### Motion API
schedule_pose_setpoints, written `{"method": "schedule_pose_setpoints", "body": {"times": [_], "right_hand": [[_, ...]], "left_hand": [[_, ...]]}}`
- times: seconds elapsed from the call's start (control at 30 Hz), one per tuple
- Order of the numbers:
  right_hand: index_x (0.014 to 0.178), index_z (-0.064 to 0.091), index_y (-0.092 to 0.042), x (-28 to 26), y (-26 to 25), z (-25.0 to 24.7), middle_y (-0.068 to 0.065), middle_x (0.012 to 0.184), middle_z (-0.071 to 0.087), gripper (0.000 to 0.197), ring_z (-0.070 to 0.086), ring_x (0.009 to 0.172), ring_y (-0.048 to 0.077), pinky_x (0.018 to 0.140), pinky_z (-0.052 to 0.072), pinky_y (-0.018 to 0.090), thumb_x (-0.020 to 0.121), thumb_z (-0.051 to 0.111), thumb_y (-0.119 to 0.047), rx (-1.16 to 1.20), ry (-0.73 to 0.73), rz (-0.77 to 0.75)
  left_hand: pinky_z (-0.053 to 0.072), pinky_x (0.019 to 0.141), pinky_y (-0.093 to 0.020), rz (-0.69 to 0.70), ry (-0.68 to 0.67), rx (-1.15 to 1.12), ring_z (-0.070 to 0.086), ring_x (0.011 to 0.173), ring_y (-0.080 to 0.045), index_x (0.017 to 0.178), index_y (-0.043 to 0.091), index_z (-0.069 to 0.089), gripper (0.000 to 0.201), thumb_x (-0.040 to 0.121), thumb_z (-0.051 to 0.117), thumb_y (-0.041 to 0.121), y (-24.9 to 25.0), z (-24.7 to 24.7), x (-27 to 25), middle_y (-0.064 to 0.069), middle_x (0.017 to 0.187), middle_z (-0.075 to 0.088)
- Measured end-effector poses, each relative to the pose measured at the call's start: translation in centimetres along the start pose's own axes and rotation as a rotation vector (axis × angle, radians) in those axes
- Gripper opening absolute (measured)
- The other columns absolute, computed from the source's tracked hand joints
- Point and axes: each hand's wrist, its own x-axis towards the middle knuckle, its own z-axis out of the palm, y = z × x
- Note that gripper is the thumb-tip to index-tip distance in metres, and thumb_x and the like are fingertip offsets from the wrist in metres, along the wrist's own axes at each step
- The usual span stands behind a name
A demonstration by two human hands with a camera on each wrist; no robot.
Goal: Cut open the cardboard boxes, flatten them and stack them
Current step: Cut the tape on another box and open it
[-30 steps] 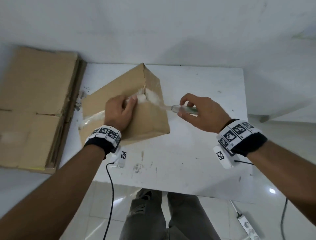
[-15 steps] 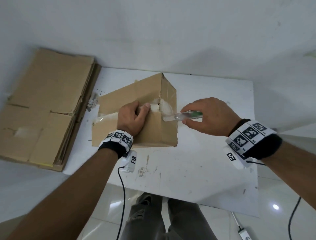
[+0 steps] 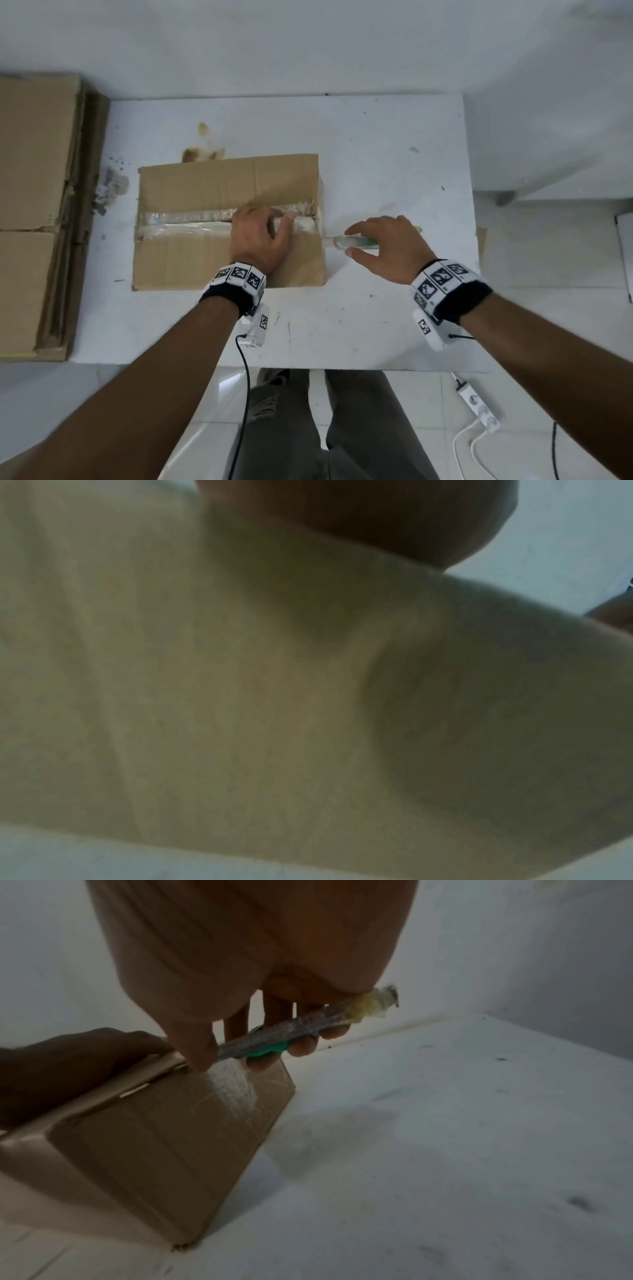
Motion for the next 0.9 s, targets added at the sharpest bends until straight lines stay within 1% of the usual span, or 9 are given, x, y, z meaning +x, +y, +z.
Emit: {"method": "schedule_pose_setpoints", "body": {"times": [0.13,0.27,0.37,0.47,0.6,0.67,0.73,0.8,0.9], "right_hand": [[0.12,0.067,-0.025,2.0,-1.5,1.5,-0.001,0.095,0.07,0.038,0.064,0.089,0.023,0.085,0.047,0.042,0.099,0.051,-0.052,0.009,0.114,0.008],[0.117,0.066,-0.022,4.3,-1.0,-0.6,0.005,0.084,0.066,0.049,0.062,0.074,0.025,0.07,0.053,0.041,0.103,0.035,-0.057,0.002,0.326,0.133],[0.122,0.062,-0.022,3.8,0.1,-1.6,0.003,0.086,0.069,0.044,0.065,0.078,0.024,0.07,0.054,0.04,0.105,0.035,-0.052,0.134,0.224,0.179],[0.135,0.051,-0.017,2.2,1.0,-0.9,0.01,0.094,0.069,0.034,0.067,0.082,0.03,0.072,0.052,0.037,0.108,0.037,-0.032,0.262,0.077,0.255],[0.16,0.011,-0.016,1.4,1.9,1.3,0.017,0.14,0.042,0.07,0.05,0.118,0.019,0.097,0.037,0.026,0.099,0.042,-0.001,0.33,-0.139,0.386],[0.161,0.006,-0.019,1.7,2.2,1.6,0.02,0.147,0.031,0.079,0.043,0.134,0.031,0.109,0.037,0.035,0.096,0.046,0.002,0.303,-0.155,0.451],[0.16,0.013,-0.022,2.2,2.7,1.9,0.022,0.147,0.03,0.083,0.036,0.137,0.04,0.11,0.035,0.044,0.091,0.051,0.003,0.24,-0.145,0.502],[0.159,0.015,-0.022,2.4,2.8,2.3,0.023,0.148,0.029,0.082,0.033,0.137,0.041,0.11,0.034,0.045,0.089,0.049,0.003,0.234,-0.153,0.5],[0.161,0.011,-0.021,1.8,1.8,2.8,0.023,0.156,0.022,0.077,0.028,0.14,0.044,0.112,0.032,0.049,0.096,0.045,-0.002,0.224,-0.149,0.48]], "left_hand": [[0.044,0.084,-0.043,0.075,0.034,-0.044,0.057,0.084,-0.031,0.073,0.025,0.046,0.03,0.096,0.05,0.043,-0.2,0.3,-0.2,0.006,0.071,0.048],[0.044,0.098,-0.049,0.07,0.026,-0.009,0.057,0.087,-0.03,0.075,0.011,0.062,0.042,0.098,0.046,0.043,-1.2,0.8,-1.1,-0.005,0.076,0.064],[0.039,0.097,-0.048,0.008,0.005,0.067,0.056,0.087,-0.031,0.076,0.013,0.064,0.054,0.098,0.04,0.055,-0.4,0.4,-0.5,0.001,0.07,0.055],[0.033,0.098,-0.049,-0.007,-0.024,0.236,0.049,0.08,-0.023,0.076,0.018,0.05,0.061,0.093,0.036,0.074,2.0,-1.8,0.9,0.002,0.072,0.048],[0.037,0.09,-0.042,0.097,-0.099,0.225,0.051,0.077,-0.02,0.087,0.02,0.055,0.06,0.099,0.026,0.071,5.8,-8.4,0.1,0.004,0.08,0.058],[0.045,0.083,-0.041,0.105,-0.266,0.138,0.058,0.078,-0.018,0.09,0.019,0.066,0.065,0.103,0.019,0.062,6.7,-12.1,-2.5,0.003,0.084,0.064],[0.046,0.088,-0.037,0.103,-0.448,0.153,0.059,0.092,-0.011,0.105,0.029,0.071,0.053,0.103,0.025,0.056,5.9,-14.3,-6.4,0.007,0.101,0.068],[0.041,0.102,-0.038,0.095,-0.542,0.332,0.05,0.119,-0.011,0.133,0.035,0.059,0.047,0.097,0.044,0.06,3.4,-14.4,-10.1,0.009,0.132,0.057],[0.031,0.119,-0.05,-0.103,-0.586,0.396,0.03,0.144,-0.023,0.158,0.026,0.028,0.104,0.075,0.063,0.077,-1.1,-11.9,-12.2,0.0,0.159,0.029]]}}
